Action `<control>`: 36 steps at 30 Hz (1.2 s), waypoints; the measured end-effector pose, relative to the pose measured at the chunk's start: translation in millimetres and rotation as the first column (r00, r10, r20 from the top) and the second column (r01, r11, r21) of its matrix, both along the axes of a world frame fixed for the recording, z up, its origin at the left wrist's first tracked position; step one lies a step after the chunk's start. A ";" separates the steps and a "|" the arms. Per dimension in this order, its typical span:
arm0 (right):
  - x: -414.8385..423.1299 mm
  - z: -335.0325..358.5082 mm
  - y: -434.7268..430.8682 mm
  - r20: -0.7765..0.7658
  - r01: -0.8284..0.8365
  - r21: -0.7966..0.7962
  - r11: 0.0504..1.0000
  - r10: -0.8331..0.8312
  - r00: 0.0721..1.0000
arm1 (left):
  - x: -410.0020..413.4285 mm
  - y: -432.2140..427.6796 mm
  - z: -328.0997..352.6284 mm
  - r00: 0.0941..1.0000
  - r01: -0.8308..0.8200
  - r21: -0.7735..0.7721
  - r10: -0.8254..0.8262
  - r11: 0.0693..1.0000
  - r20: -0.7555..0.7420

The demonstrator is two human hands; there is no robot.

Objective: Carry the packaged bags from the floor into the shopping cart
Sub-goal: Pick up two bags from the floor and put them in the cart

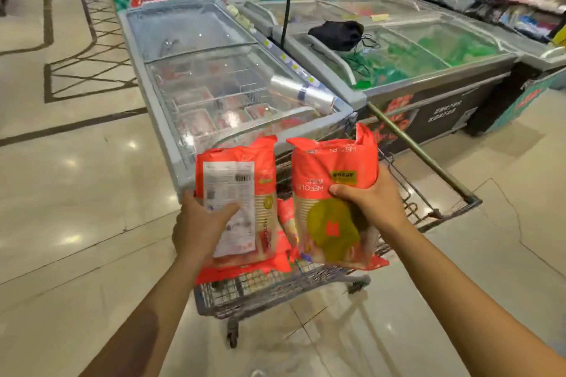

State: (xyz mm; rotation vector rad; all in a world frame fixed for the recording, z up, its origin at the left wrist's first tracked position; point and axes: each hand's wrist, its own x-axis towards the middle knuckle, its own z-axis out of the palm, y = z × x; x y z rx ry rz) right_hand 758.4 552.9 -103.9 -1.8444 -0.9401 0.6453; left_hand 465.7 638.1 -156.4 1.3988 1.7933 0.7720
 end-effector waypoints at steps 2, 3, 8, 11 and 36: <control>7.2 -18.2 27.3 -0.041 -0.024 -0.030 0.999 0.022 0.999 | -0.4 18.3 -22.9 0.999 -0.040 -0.085 0.042 0.996 0.017; 10.8 -27.2 39.8 -0.058 -0.040 -0.049 0.998 0.037 0.998 | -1.2 26.9 -36.2 0.998 -0.058 -0.122 0.061 0.991 0.027; 32.1 -85.1 101.7 -0.109 -0.087 -0.179 0.980 0.069 0.992 | -1.9 61.7 -108.3 0.992 -0.111 -0.289 0.126 0.951 0.034; 50.5 -138.6 135.0 -0.155 -0.128 -0.282 0.951 0.087 0.984 | 6.0 75.8 -153.4 0.983 -0.158 -0.346 0.179 0.925 0.031; 133.5 -448.9 282.0 0.120 -0.031 -0.680 0.732 0.153 0.981 | 34.7 164.3 -439.4 0.958 -0.227 -0.644 0.048 0.731 -0.284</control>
